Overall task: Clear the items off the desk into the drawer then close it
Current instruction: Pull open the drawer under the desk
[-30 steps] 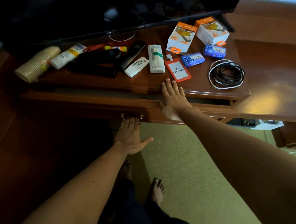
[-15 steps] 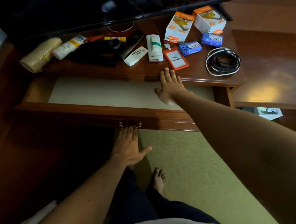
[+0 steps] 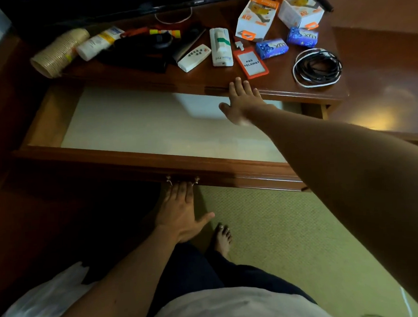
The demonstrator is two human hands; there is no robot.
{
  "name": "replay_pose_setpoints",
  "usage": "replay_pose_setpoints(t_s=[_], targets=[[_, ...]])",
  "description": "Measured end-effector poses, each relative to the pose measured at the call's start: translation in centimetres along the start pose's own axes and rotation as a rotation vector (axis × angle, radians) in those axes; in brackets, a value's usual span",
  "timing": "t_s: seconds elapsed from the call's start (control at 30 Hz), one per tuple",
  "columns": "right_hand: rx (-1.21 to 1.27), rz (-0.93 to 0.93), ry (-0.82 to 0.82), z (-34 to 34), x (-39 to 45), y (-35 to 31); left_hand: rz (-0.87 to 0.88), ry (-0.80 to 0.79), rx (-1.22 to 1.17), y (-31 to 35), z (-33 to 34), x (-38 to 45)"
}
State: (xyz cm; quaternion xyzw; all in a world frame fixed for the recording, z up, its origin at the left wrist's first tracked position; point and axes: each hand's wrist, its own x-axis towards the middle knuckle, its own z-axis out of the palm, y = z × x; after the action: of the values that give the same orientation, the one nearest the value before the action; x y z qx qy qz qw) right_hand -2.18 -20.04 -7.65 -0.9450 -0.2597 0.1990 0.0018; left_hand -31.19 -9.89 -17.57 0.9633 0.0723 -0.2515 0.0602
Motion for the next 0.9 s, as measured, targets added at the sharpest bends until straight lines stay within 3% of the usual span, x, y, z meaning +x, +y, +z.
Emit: replay_pose_setpoints(t_s=[0.9], targets=[[0.016,0.038,0.005,0.5,-1.4,-0.2,0.021,0.048,-0.061,0.1,2.6,-5.2]])
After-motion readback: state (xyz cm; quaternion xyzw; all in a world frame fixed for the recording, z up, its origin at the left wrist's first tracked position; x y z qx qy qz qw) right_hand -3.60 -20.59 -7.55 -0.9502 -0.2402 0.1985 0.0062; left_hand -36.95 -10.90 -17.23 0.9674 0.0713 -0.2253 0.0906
